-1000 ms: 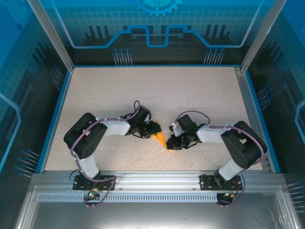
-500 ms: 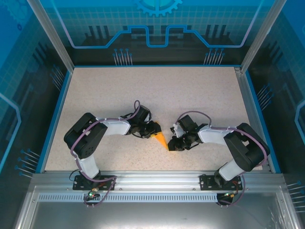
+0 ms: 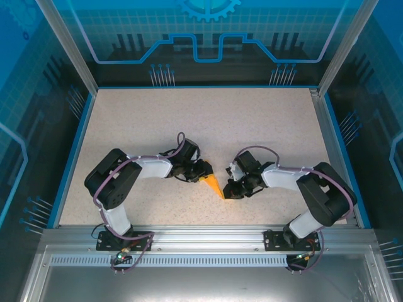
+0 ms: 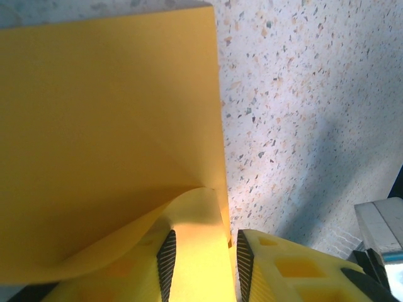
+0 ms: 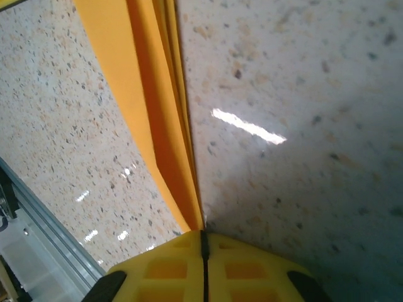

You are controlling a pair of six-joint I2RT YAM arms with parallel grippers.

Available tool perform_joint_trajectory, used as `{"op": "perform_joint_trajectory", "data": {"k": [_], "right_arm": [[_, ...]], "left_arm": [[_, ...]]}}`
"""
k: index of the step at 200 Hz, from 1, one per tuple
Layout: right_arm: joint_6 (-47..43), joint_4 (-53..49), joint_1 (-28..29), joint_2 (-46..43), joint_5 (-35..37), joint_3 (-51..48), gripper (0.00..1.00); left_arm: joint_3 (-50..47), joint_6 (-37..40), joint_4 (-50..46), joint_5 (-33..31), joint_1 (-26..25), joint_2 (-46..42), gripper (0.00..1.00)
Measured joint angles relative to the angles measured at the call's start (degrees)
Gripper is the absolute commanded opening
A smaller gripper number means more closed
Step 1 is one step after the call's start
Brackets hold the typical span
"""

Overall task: Fold a paper plane with a square sheet of paper (pick it up from the middle)
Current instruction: Fold the wing for the fifth time at the center of the table.

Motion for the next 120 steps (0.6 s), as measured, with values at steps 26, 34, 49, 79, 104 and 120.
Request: {"op": "perform_joint_trajectory", "data": {"k": [26,34,49,79,104,120], "right_arm": [[0.1,-3.4,0.0,-4.6,1.6,0.2,0.14],[0.3,-3.5,0.0,-6.2,1.7,0.2,0.14],[1.3,-2.5,0.0,-8.6,1.2,0.3,0.14],[3.7,2.7,0.7,-7.4,-2.5,1.2,0.07],[5.8,7.6,1.5,-2.1,-4.9,3.2,0.06],[7.0,9.6,1.6,1.0,-5.9,4.3,0.06]], "left_arm": [[0.2,0.0,-0.3,0.0,0.0,0.0,0.36],[0.3,0.0,-0.4,0.0,0.0,0.0,0.36],[0.3,0.0,-0.4,0.0,0.1,0.2,0.37],[0.3,0.0,-0.4,0.0,0.1,0.2,0.37],[0.4,0.0,-0.6,0.0,0.1,0.2,0.37],[0.4,0.0,-0.6,0.0,0.1,0.2,0.37]]}}
